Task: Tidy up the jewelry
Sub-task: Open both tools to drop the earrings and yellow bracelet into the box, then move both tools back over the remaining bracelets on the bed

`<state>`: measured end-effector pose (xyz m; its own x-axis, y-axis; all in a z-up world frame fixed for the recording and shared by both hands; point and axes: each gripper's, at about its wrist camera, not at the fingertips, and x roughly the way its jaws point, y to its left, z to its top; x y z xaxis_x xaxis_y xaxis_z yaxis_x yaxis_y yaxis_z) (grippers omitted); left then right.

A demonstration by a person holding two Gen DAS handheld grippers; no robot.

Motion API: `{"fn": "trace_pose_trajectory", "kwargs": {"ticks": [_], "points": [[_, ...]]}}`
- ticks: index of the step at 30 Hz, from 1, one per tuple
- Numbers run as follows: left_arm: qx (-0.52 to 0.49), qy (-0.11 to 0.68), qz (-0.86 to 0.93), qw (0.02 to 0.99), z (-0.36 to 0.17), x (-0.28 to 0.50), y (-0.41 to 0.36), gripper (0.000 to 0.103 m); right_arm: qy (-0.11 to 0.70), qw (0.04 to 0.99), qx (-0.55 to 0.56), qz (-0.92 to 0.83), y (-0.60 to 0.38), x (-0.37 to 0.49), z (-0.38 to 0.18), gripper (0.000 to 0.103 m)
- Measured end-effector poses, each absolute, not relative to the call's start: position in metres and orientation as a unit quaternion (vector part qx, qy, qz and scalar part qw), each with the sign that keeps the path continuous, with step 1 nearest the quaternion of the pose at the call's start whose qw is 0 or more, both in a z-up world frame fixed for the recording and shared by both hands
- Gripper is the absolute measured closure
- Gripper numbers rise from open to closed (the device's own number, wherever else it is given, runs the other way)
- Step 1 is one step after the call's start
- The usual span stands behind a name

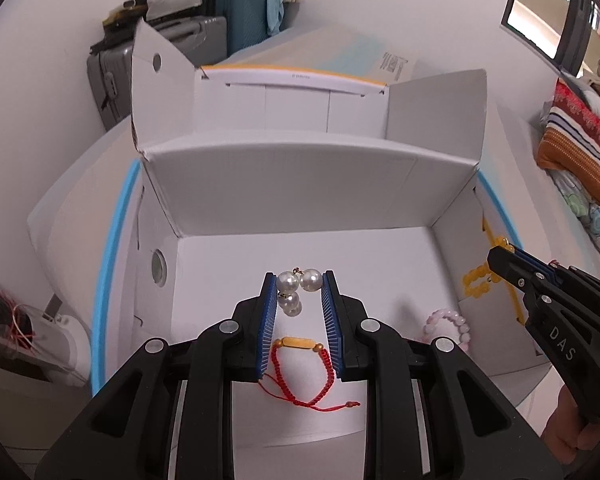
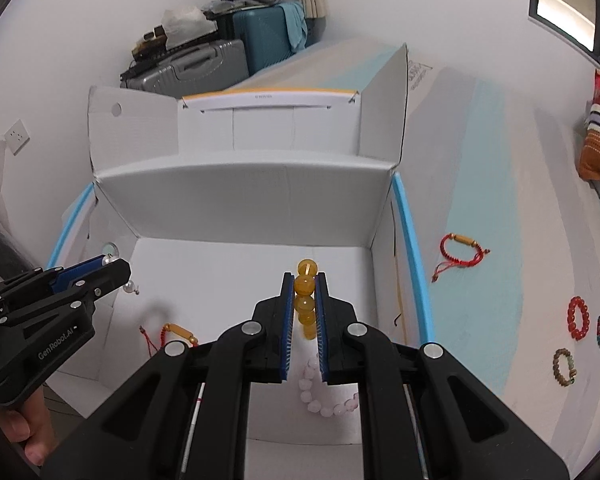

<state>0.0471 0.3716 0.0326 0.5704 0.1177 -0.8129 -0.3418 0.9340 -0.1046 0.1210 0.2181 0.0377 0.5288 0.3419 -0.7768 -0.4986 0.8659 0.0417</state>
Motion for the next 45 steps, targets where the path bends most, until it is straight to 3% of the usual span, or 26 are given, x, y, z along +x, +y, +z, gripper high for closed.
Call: {"fn": "trace_pose_trajectory", "kwargs": {"ticks": [14,22,23,24,28,30,33,41,45], "points": [[-0.134,0.483,0.140,0.854,0.000,0.061,0.383,0.080,0.452,0.854,-0.110,0.234,0.232,0.127,0.008,0.094],[-0.131,0.475,0.147,0.858,0.008,0.056,0.382,0.078,0.457,0.850,-0.123,0.234,0.238,0.123,0.005,0.093],[-0.133,0.472,0.147,0.859,0.011,0.054,0.381,0.072,0.453,0.851,-0.122,0.236,0.237,0.121,0.008,0.088],[-0.134,0.466,0.149,0.862,0.014,0.050,0.381,0.063,0.449,0.853,-0.119,0.237,0.235,0.120,0.012,0.076],[-0.132,0.451,0.149,0.870,0.029,0.042,0.377,0.055,0.429,0.866,-0.095,0.238,0.221,0.115,0.032,0.054],[-0.128,0.441,0.152,0.875,0.036,0.038,0.373,0.042,0.417,0.874,-0.085,0.235,0.213,0.112,0.042,0.038],[-0.127,0.426,0.151,0.883,0.048,0.034,0.367,0.037,0.405,0.882,-0.080,0.226,0.204,0.109,0.052,0.026],[-0.107,0.396,0.134,0.902,0.072,0.028,0.335,0.011,0.383,0.900,-0.063,0.201,0.163,0.108,0.073,0.011],[-0.108,0.392,0.130,0.904,0.075,0.030,0.324,0.006,0.373,0.908,-0.053,0.183,0.136,0.109,0.081,0.008]]}}
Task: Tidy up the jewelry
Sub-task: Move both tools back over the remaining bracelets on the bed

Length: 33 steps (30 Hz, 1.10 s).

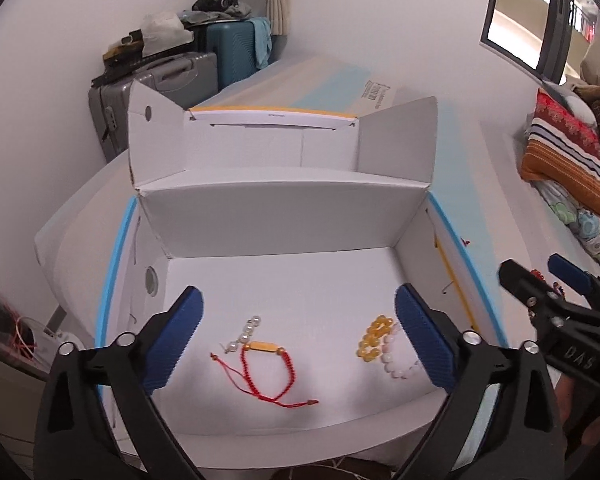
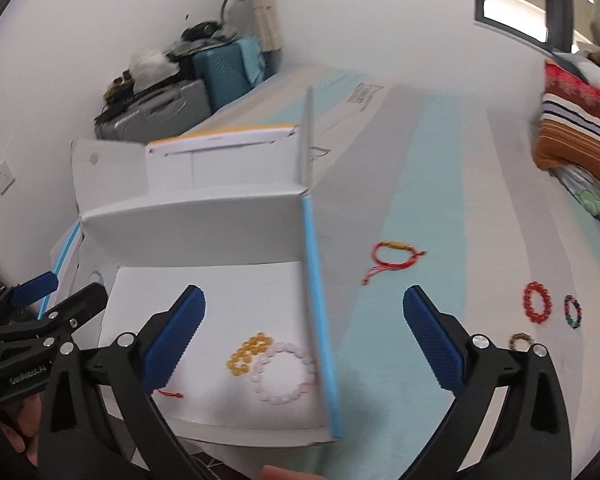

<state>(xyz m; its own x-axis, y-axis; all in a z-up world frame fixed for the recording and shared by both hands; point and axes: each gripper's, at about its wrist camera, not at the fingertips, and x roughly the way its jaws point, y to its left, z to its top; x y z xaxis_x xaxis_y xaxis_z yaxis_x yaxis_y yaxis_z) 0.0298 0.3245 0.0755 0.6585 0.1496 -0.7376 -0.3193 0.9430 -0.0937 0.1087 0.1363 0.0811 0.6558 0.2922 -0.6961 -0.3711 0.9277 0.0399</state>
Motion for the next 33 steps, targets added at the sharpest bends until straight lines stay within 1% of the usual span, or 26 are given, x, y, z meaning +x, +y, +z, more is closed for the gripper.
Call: {"fn": "trace_pose_trajectory", "kwargs": {"ticks": [11,20,24,33], "points": [[-0.081,0.388,0.102,0.912,0.086,0.040,0.268,0.006,0.363,0.920,-0.026,0.144,0.057,0.105,0.092,0.008],[-0.056,0.399,0.050,0.914,0.083,0.068,0.188,0.006,0.360,0.928,-0.010,0.093,-0.023,0.104,0.096,0.008],[-0.038,0.402,0.030,0.914,0.080,0.081,0.148,0.006,0.354,0.934,-0.016,0.041,-0.063,0.109,0.098,0.008],[-0.011,0.423,-0.013,0.906,0.056,0.118,0.071,0.006,0.373,0.927,0.021,-0.008,-0.151,0.134,0.083,0.008]]}}
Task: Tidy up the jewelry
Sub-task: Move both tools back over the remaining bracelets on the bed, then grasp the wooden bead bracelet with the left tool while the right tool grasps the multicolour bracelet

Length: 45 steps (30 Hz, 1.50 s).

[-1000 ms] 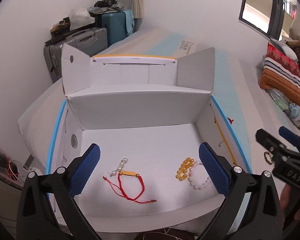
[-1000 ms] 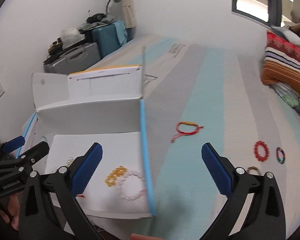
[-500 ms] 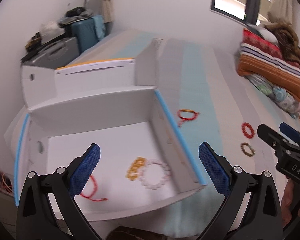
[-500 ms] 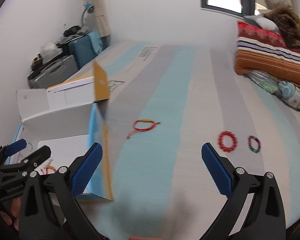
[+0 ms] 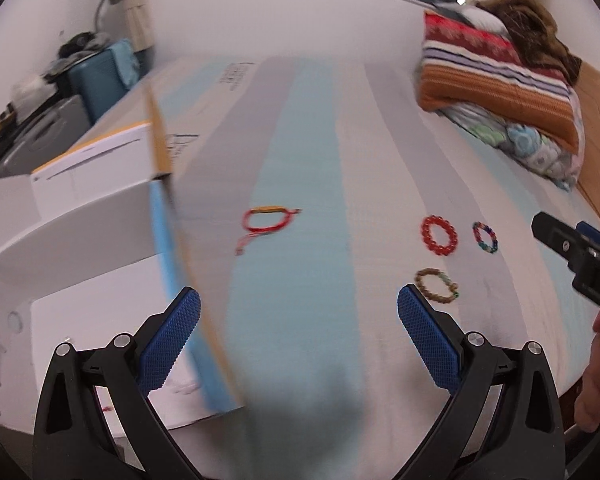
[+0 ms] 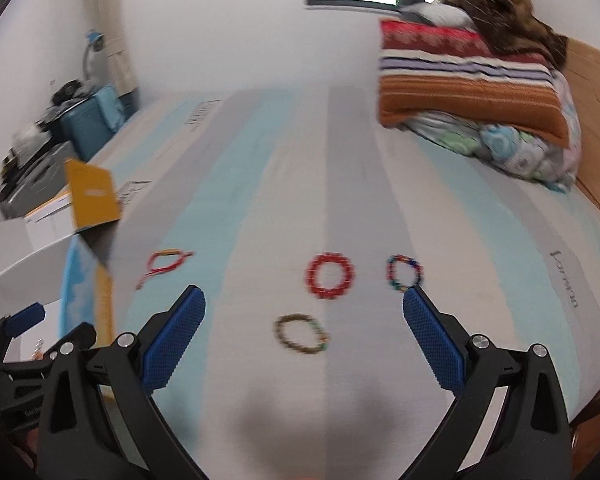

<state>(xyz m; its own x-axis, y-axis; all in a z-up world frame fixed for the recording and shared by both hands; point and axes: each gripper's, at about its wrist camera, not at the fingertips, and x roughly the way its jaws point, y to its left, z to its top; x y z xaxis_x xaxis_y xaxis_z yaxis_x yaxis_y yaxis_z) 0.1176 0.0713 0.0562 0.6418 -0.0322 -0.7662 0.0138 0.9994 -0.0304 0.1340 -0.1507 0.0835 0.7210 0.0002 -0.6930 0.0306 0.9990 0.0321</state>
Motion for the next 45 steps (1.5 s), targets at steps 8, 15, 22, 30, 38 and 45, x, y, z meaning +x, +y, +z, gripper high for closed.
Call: {"fn": "trace_pose_trajectory", "kwargs": {"ticks": [8,15,22,30,38,45], "points": [[0.024,0.449,-0.045,0.892,0.019,0.166,0.009,0.006,0.384,0.921,0.045,-0.053,-0.224,0.176,0.058,0.008],[0.045,0.471,-0.080,0.877,-0.027,0.204,-0.037,0.006,0.435,0.897,0.054,-0.060,-0.260,0.226,0.010,0.026],[0.059,0.494,-0.106,0.861,-0.072,0.223,-0.065,0.006,0.475,0.875,0.070,-0.063,-0.282,0.264,-0.037,0.026],[0.054,0.501,-0.101,0.858,-0.096,0.229,-0.060,0.006,0.491,0.863,0.093,-0.074,-0.296,0.277,-0.067,0.026],[0.065,0.488,-0.103,0.864,-0.100,0.223,-0.057,0.008,0.503,0.856,0.077,-0.089,-0.292,0.284,-0.081,0.042],[0.071,0.485,-0.096,0.866,-0.099,0.220,-0.055,0.020,0.509,0.853,0.055,-0.097,-0.285,0.287,-0.089,0.052]]}}
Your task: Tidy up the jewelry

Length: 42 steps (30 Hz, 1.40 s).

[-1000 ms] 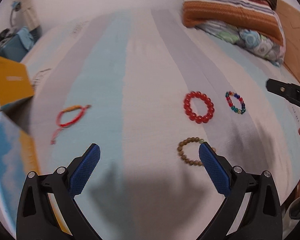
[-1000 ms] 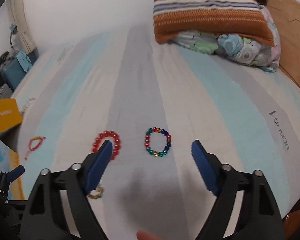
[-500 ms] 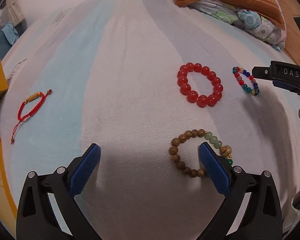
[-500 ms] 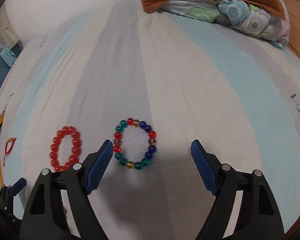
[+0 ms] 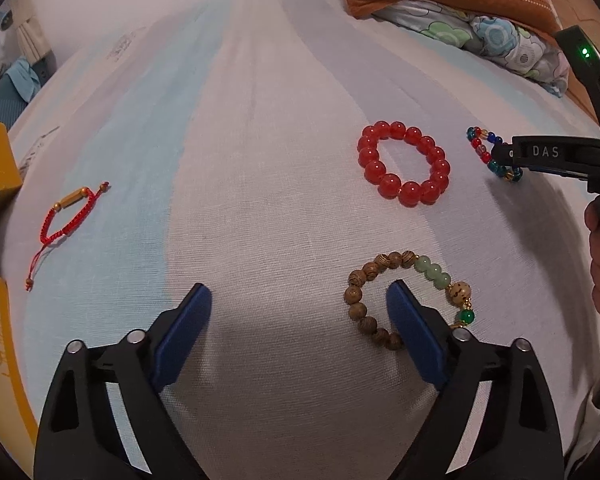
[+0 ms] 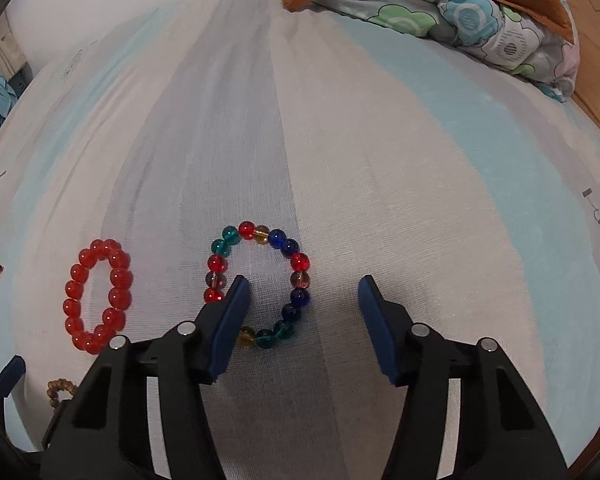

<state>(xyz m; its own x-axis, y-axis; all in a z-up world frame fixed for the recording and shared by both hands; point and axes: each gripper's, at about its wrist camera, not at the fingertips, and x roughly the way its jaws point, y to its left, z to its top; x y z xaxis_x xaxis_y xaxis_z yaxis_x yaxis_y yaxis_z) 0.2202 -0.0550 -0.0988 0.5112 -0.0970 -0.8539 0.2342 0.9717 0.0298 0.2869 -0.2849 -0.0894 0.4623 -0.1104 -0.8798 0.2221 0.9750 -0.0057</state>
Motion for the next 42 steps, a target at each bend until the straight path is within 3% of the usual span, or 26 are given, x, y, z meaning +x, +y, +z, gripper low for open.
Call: {"fn": "trace_pose_trajectory", "kwargs": {"ticks": [9,13,18,42], "points": [[0.078,0.489,-0.101,0.863,-0.092,0.216,-0.053,0.055,0.514,0.851,0.042,-0.098,-0.281,0.287,-0.090,0.082],[0.074,0.492,-0.106,0.861,-0.090,0.216,-0.052,0.064,0.514,0.851,0.046,-0.099,-0.283,0.286,-0.090,0.087],[0.067,0.493,-0.113,0.860,-0.086,0.217,-0.047,0.090,0.510,0.853,0.053,-0.099,-0.284,0.284,-0.088,0.092],[0.035,0.488,-0.133,0.862,-0.062,0.208,-0.036,0.093,0.461,0.880,0.085,-0.071,-0.286,0.261,-0.041,0.094]]}}
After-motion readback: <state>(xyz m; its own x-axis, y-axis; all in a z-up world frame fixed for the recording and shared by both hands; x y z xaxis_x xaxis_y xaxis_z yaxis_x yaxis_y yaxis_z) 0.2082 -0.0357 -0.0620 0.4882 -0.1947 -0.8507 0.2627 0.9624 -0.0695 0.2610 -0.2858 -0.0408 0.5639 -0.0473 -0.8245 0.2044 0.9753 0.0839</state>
